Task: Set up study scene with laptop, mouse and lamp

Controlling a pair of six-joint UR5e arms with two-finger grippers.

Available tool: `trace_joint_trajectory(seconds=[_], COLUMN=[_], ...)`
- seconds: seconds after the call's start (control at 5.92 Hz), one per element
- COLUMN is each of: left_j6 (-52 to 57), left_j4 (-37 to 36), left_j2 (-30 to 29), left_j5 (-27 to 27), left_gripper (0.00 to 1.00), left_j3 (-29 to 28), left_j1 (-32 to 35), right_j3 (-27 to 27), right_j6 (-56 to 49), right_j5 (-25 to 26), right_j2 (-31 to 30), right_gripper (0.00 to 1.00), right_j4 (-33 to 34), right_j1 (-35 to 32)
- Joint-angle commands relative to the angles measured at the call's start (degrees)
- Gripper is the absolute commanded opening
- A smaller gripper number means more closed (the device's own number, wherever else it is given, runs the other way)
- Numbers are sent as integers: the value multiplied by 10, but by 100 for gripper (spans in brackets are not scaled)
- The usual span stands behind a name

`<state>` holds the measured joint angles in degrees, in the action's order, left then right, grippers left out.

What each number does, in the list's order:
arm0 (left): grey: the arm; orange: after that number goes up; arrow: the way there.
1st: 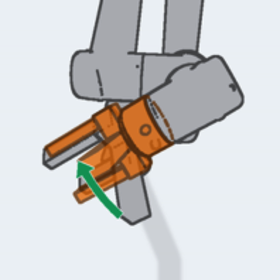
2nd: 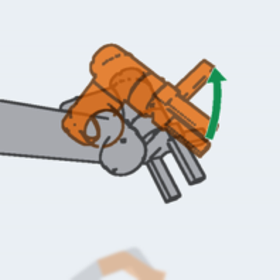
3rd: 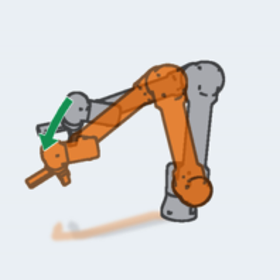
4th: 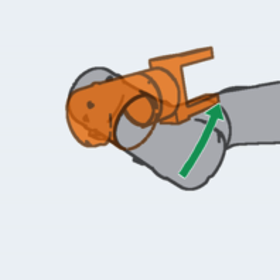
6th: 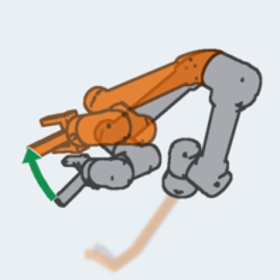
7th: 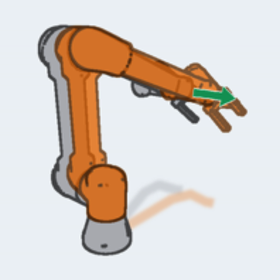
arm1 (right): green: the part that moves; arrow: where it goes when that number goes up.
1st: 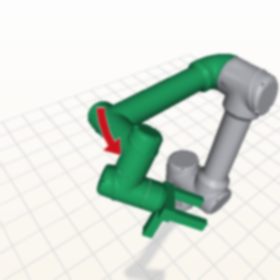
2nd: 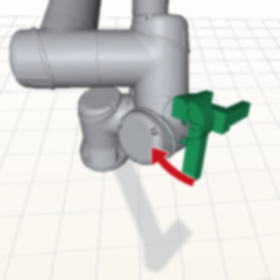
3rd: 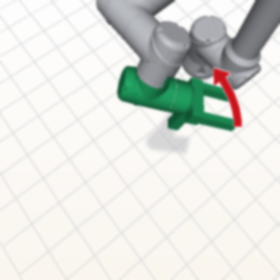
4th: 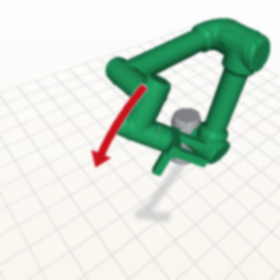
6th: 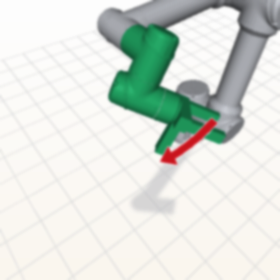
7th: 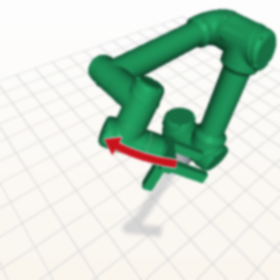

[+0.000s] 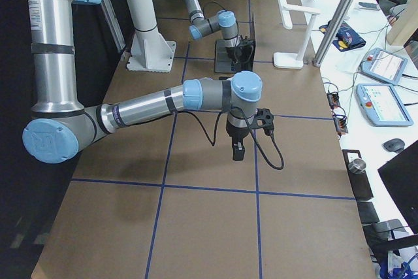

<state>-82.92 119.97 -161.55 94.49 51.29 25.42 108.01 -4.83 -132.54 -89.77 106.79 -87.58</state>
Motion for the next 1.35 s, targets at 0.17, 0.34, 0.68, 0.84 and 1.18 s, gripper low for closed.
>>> trace_joint_trajectory(seconds=[0.17,0.34,0.68,0.84,1.18], left_j6=[1,2,9,32,189], left_j4=[-20,-71,-204,-280,-444], left_j2=[84,152,262,327,416], left_j5=[33,62,95,106,110], left_gripper=[100,100,100,100,100], left_j3=[125,237,442,552,708], left_j1=[2,3,4,9,45], right_j3=[0,1,-8,-32,-88], right_j6=[-1,-1,-1,-22,-108], right_j5=[-1,-1,-14,-27,-74], right_j2=[4,4,-3,-4,-14], right_gripper=[100,100,100,100,100], right_j4=[-1,-1,-1,-2,-2], right_j1=[-2,-2,-2,-7,-68])
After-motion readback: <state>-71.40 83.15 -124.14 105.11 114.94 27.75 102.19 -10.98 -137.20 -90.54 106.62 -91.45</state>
